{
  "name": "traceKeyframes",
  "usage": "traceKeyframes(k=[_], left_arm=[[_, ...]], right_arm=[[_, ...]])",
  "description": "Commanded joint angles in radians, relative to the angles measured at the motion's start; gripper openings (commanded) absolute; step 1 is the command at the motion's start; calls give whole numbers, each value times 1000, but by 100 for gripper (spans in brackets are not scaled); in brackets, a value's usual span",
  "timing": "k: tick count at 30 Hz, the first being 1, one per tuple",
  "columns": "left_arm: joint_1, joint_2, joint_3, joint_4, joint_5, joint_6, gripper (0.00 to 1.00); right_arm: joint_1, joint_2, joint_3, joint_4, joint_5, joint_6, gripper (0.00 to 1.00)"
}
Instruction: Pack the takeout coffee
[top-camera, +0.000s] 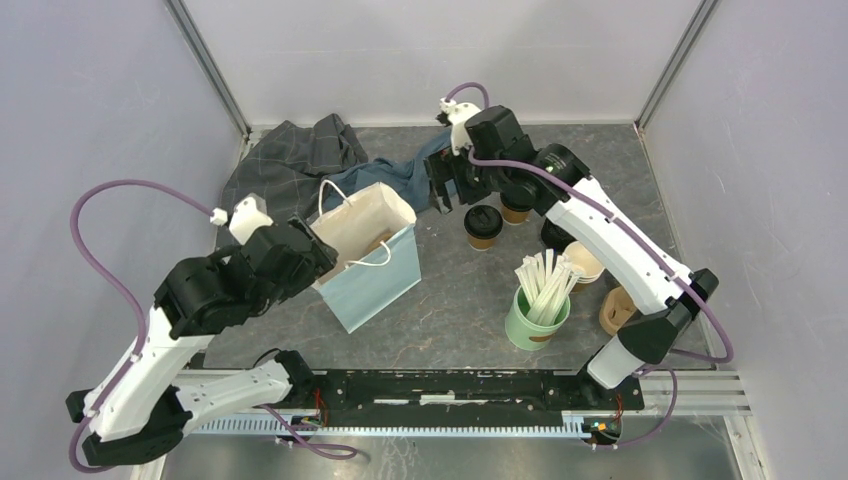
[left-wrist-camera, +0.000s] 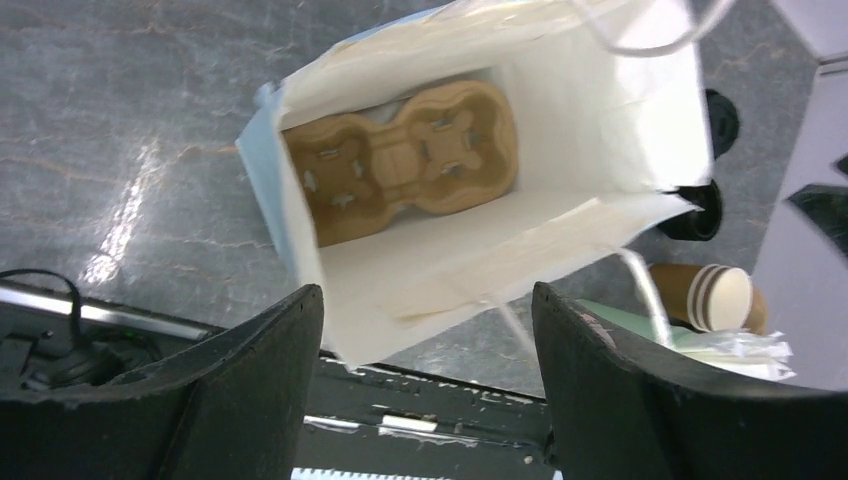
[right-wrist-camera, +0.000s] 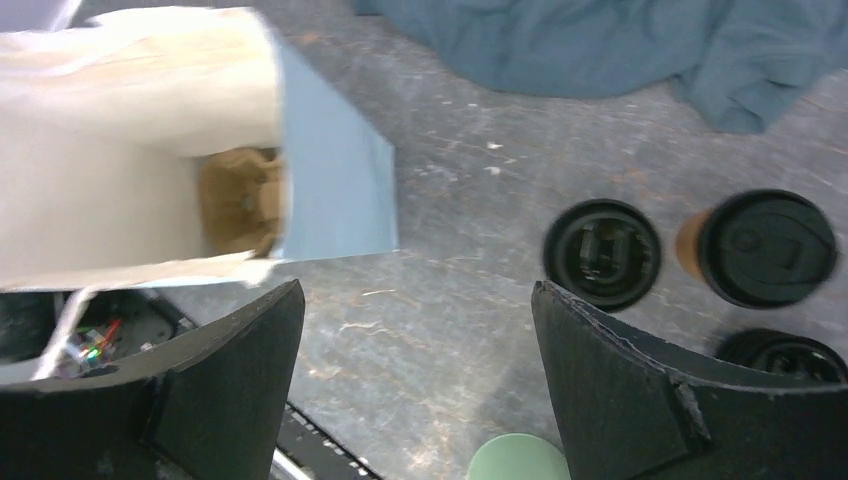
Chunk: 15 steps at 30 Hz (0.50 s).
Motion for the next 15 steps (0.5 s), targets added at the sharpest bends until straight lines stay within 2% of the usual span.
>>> traceKeyframes(k=[1,7,11,15], left_arm=[[3,-55,-84,-30,-44,-117,83],[4,-92,-123,-30,-35,-108,83],[5,-98,-131,-30,-41,-101,80],[4,-86,-100,-30,-63,-82,82]], right_arm=[[-104,-59,-88,23,72,-50,90],[-182,-75,-243,53,106,-126,91],[-186,-55,-264,51,88,-129,91],[-185,-71,-289,91,40,-114,91]])
